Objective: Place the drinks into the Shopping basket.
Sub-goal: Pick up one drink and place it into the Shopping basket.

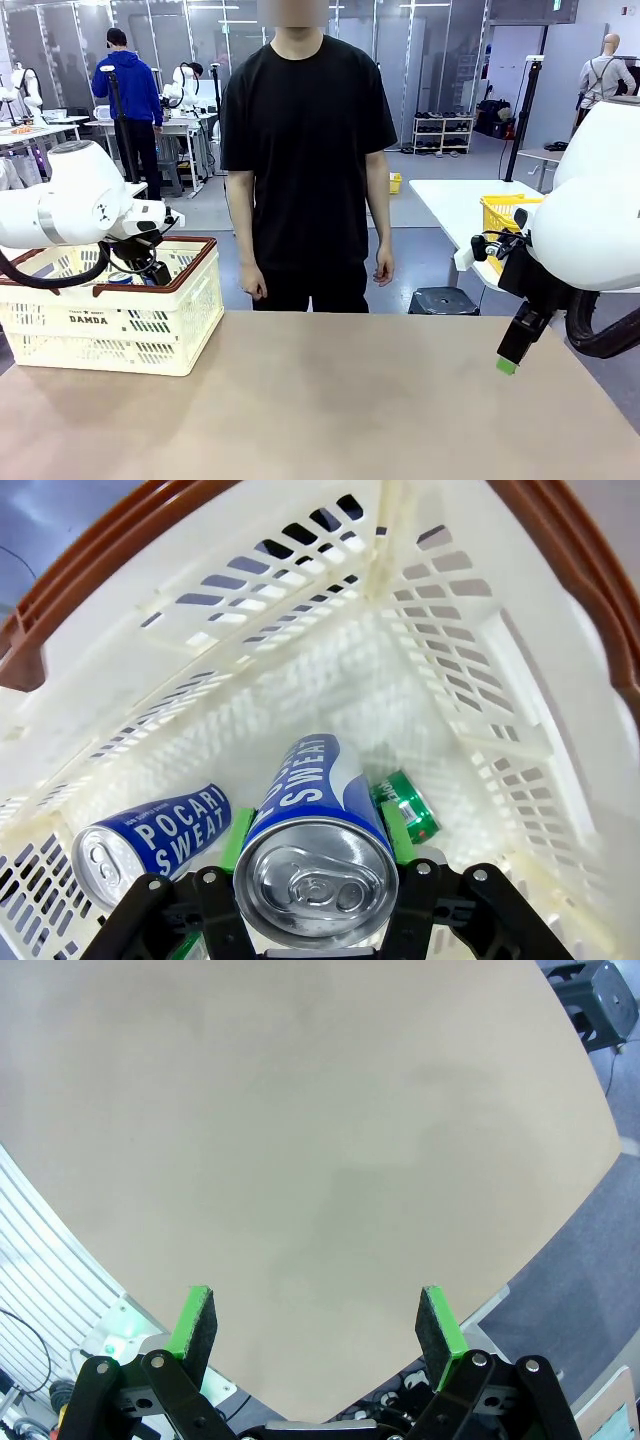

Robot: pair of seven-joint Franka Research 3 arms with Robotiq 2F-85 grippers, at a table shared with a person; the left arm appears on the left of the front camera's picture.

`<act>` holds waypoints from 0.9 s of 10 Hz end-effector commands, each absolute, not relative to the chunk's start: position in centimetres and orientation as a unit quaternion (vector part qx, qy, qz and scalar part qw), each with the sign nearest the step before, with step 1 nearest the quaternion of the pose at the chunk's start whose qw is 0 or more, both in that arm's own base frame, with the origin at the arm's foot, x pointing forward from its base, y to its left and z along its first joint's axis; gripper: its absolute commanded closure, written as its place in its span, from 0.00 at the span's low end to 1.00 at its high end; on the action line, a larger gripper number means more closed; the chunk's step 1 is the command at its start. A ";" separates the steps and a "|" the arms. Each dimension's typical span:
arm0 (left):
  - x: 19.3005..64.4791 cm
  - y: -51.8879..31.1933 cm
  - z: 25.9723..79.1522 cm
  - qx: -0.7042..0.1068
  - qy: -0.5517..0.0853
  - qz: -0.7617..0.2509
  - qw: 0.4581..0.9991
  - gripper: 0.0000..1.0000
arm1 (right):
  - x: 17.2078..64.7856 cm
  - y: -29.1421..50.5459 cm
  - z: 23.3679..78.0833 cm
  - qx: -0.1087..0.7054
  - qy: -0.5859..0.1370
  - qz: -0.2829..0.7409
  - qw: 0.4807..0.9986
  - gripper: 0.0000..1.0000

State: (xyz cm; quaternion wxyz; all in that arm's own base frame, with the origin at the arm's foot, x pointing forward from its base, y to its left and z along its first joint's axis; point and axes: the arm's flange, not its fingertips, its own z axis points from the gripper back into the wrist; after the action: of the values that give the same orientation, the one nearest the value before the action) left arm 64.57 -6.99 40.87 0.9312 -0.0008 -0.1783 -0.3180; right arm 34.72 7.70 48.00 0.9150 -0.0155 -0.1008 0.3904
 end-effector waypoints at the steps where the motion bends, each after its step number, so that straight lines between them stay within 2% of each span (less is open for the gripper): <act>1: 64.6 -6.8 39.9 0.003 -0.186 -0.299 0.936 0.42 | 34.9 7.8 48.2 -0.018 -0.098 0.389 0.916 0.00; 9: 64.2 -7.1 37.4 -0.002 -0.164 -0.293 0.942 0.42 | 34.9 7.8 48.2 -0.018 -0.098 0.389 0.916 0.00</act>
State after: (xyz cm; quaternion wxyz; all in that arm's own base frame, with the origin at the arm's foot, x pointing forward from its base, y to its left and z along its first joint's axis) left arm 64.62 -7.54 37.81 0.9413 -0.0114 -0.1588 -0.2977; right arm 34.72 7.70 48.00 0.9150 -0.0155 -0.1008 0.3904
